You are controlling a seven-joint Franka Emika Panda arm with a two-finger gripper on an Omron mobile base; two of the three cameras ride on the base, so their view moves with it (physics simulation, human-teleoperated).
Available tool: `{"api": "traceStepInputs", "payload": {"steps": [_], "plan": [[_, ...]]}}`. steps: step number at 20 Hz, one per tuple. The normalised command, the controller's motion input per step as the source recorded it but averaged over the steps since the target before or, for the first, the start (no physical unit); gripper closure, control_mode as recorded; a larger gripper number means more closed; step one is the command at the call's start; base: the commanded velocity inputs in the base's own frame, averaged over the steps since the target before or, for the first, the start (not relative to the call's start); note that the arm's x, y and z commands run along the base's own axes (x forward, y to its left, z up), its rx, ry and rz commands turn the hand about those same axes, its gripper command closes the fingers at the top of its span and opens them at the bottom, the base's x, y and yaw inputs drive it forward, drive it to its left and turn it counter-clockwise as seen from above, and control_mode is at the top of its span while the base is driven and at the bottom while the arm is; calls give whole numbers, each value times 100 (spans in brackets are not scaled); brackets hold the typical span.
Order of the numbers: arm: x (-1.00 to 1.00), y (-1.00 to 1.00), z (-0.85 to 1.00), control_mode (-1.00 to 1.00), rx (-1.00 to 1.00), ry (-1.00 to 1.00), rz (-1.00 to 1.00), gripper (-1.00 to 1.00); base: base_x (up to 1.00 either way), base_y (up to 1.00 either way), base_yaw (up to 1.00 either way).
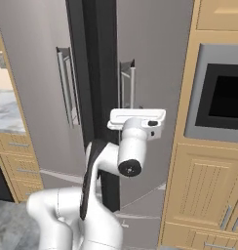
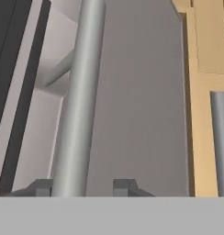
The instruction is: Gather the mushroom and bell pepper from the fridge and place them on a tray on the dining counter. Then gather the fishs from the fridge and place them on the other tray.
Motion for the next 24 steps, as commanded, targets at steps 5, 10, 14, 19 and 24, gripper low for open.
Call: {"api": "traceStepInputs", "payload": {"steps": [5,10,14,19,24], "plan": [[0,-59,0,-100,0,0,19,100,0,0,0],[7,-50,0,-100,0,0,28,100,0,0,0],[7,-59,0,-100,0,0,27,100,0,0,0],[0,-67,0,-100,0,1,25,100,0,0,0],[0,-62,0,-100,0,5,19,100,0,0,0]]}}
